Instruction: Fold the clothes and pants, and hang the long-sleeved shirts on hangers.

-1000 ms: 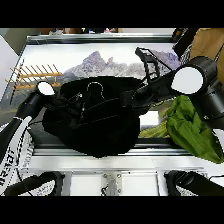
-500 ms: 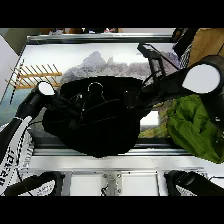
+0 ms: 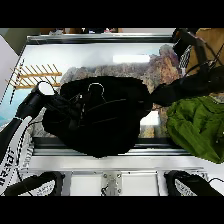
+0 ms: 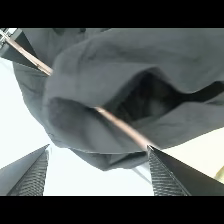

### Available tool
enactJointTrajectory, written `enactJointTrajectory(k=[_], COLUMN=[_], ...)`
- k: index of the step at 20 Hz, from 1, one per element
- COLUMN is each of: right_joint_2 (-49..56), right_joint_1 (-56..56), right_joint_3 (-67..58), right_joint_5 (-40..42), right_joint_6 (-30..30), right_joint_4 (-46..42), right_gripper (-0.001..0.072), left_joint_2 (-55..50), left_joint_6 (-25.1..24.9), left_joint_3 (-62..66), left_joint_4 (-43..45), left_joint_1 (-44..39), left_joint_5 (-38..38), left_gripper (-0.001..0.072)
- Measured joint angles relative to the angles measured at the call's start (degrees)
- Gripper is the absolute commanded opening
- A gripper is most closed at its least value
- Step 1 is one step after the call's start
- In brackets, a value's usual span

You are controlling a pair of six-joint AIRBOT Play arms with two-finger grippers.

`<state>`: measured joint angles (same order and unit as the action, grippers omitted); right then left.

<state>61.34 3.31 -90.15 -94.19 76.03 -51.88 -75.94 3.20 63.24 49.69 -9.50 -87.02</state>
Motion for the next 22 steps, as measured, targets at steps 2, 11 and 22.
enactJointTrajectory(k=[2,11,22], right_joint_2=[-0.1,1.1,1.7], right_joint_1=[-7.8,-25.9,-27.1], right_joint_3=[3.1,16.3,28.4], right_joint_5=[-0.9,-1.5,-3.5], right_joint_6=[-9.0,-37.6,-61.2], right_joint_4=[8.6,28.9,36.7], right_gripper=[0.0446,0.0447,0.0505], left_joint_2=[0.0,0.0,0.0], left_joint_6=[0.0,0.1,0.0], left_joint_3=[0.0,0.0,0.0], left_joint_4=[0.0,0.1,0.1], left_joint_1=[0.0,0.0,0.0], left_joint_5=[-1.0,-2.9,-3.0], left_gripper=[0.0011,0.0011,0.0011])
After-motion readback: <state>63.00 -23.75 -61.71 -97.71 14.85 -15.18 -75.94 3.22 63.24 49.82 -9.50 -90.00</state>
